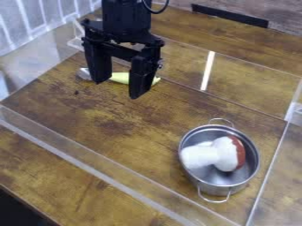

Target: Remove the mushroom from the silver pot and put it on the table

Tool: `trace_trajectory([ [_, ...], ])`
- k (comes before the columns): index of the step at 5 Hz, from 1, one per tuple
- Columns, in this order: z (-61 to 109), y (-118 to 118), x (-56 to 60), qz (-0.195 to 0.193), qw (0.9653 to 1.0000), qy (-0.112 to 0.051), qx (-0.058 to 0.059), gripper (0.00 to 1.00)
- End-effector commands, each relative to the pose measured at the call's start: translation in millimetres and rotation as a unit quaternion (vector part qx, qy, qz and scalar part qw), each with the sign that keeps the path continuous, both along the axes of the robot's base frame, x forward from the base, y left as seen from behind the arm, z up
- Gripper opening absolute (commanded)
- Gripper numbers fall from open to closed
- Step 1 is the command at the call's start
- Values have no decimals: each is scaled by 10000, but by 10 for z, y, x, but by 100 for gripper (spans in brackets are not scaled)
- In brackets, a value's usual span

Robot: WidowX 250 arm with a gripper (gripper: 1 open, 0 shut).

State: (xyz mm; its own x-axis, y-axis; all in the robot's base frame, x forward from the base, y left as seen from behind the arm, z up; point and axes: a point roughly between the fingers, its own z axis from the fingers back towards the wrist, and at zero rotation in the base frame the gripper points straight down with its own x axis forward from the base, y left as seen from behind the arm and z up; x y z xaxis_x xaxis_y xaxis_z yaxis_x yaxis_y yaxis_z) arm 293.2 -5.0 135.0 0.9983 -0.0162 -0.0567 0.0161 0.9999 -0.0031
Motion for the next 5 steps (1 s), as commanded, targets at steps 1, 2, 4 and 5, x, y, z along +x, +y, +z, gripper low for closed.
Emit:
trace_trajectory([
  [1, -198, -114, -29, 16, 9999, 155, -32, 100],
  [2, -356, -520, 54, -716, 9974, 85, -89, 100],
  [4, -443, -1265, 290, -1765, 9840, -207, -124, 100],
  [5, -468, -1263, 422, -1867, 9817, -333, -147, 100],
])
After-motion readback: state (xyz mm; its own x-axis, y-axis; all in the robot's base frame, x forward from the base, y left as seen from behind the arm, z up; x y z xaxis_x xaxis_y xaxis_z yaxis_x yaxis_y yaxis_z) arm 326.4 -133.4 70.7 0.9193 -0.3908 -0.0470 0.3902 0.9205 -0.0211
